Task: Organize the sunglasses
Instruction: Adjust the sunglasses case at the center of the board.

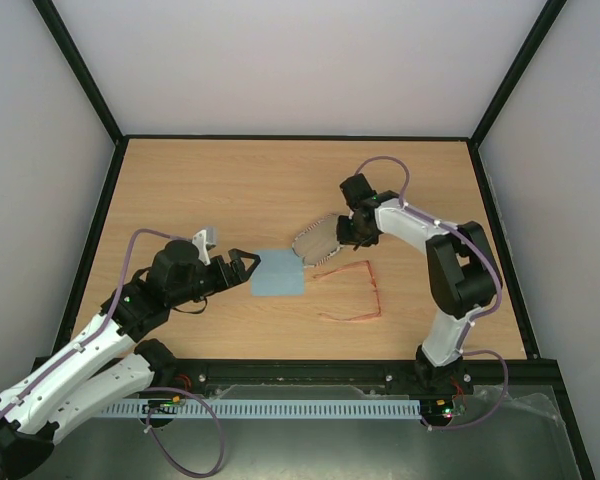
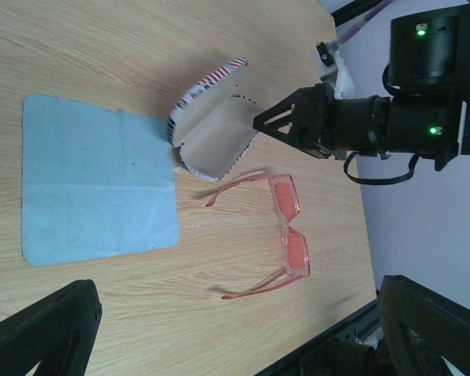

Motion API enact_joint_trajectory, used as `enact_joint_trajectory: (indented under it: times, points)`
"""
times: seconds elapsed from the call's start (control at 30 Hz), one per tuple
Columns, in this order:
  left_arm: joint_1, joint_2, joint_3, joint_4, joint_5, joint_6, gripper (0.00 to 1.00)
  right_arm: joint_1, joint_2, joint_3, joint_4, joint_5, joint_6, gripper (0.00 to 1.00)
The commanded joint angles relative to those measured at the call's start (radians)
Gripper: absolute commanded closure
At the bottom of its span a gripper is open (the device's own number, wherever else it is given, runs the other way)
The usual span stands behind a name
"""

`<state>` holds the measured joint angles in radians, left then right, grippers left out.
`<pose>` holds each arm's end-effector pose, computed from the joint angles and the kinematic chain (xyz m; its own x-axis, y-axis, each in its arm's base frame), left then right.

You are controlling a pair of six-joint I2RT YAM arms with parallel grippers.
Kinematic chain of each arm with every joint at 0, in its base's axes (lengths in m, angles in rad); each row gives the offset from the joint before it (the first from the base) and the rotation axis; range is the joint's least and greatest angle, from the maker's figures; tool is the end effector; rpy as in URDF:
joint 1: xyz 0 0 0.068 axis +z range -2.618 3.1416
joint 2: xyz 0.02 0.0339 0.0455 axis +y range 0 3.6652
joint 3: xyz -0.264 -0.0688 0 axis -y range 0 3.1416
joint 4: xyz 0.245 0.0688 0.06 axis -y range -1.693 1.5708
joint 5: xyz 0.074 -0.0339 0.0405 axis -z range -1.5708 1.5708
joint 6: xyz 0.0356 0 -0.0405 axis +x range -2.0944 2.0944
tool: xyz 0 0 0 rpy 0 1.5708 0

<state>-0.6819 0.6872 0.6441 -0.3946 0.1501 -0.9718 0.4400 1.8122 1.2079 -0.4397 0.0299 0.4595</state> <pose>0.1226 -0.1064 0.2841 -0.7871 -0.4129 -0.4583 0.1389 0.6053 -0.7838 0.3387 0.1583 0.1853 -0.8838 0.0739 -0.4621 -0.0225 0.9796 0.1998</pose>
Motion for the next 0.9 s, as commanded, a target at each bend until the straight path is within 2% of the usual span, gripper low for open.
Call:
enact_joint_trajectory:
  times: [0.0,0.2,0.4,0.7,0.87]
  points:
    - [0.005,-0.003,0.012,0.015,0.011,0.009,0.01,0.008,-0.085,-0.019,-0.025,-0.037,0.008,0.64]
    - [0.005,-0.001,0.009,0.019,0.012,0.007,0.01,0.008,-0.113,0.056,-0.046,0.042,-0.068,0.61]
    - [0.005,-0.017,0.013,0.000,0.001,0.005,0.01,0.006,0.020,0.158,-0.075,0.074,-0.150,0.65]
    - [0.005,-0.039,0.013,-0.028,-0.016,0.001,0.00,0.005,0.054,0.084,-0.018,0.063,-0.109,0.66]
    - [0.005,-0.023,0.012,-0.014,-0.006,0.004,0.00,-0.004,0.081,0.072,0.001,0.109,-0.077,0.66]
